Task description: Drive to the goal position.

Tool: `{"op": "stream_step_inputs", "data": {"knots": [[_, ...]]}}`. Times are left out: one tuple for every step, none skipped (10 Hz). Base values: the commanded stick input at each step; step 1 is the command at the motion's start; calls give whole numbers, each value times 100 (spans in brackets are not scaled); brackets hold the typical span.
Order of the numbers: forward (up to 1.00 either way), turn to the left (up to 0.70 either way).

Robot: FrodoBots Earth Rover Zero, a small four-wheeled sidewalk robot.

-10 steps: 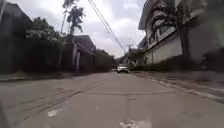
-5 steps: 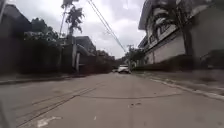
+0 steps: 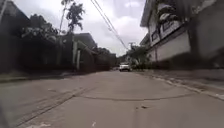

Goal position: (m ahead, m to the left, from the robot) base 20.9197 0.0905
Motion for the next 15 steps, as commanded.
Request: {"op": "stream_step_inputs", "data": {"knots": [[50,0],[50,0],[50,0],[50,0],[50,0],[50,0],[50,0],[50,0],[50,0],[50,0],[50,0],[50,-37],[50,-46],[50,-30],[50,-8]]}}
